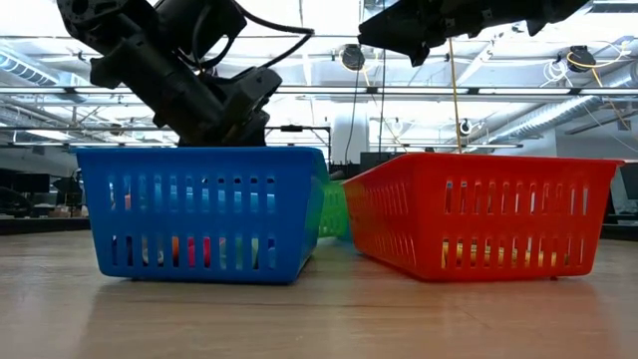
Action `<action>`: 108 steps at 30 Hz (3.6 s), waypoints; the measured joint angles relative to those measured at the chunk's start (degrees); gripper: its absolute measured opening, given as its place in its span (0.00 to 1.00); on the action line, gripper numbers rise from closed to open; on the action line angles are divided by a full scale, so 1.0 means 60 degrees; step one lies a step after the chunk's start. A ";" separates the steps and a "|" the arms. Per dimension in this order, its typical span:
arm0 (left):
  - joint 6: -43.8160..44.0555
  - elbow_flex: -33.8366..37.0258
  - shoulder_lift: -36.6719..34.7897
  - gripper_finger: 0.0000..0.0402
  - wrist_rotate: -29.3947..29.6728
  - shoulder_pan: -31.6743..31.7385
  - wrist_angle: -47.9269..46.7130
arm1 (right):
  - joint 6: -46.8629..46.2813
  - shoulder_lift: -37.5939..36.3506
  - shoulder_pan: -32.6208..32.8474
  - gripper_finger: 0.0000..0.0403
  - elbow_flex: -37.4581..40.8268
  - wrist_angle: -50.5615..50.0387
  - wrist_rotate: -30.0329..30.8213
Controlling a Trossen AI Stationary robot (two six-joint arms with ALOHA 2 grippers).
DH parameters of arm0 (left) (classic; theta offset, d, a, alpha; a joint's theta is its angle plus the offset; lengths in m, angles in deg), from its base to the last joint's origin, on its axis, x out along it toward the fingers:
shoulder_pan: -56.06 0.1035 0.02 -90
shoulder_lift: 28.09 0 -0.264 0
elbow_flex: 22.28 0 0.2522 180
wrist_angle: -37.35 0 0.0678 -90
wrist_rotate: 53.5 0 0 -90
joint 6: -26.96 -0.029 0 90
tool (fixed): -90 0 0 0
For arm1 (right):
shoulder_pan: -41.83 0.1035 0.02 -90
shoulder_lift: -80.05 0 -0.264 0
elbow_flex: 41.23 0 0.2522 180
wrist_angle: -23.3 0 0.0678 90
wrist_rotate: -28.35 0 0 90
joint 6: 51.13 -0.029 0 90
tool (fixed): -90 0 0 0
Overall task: Pick & Place Markers
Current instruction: Put the brown marker into the green bin, then return to Home Position
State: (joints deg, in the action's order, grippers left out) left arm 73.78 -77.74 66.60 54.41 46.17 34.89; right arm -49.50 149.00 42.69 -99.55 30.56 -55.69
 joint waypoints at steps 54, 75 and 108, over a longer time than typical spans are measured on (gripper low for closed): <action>-0.8028 0.5468 -1.5733 0.46 0.1494 0.1061 -0.3076 | 0.0513 -0.7691 -0.3132 0.25 0.5092 0.0536 0.0250; -0.7297 0.6790 -1.5289 0.46 -0.0471 0.1351 -0.1433 | -0.0464 -1.0683 -0.3588 0.25 0.7255 -0.0109 -0.1550; -0.7751 0.6791 -1.5285 0.46 -0.0251 0.1770 -0.1364 | -0.1022 -1.1267 -0.4441 0.25 0.7286 -0.2678 -0.3024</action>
State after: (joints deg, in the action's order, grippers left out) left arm 27.28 -36.99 -25.11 52.90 56.79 26.71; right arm -55.63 81.40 16.05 -55.83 14.50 -73.84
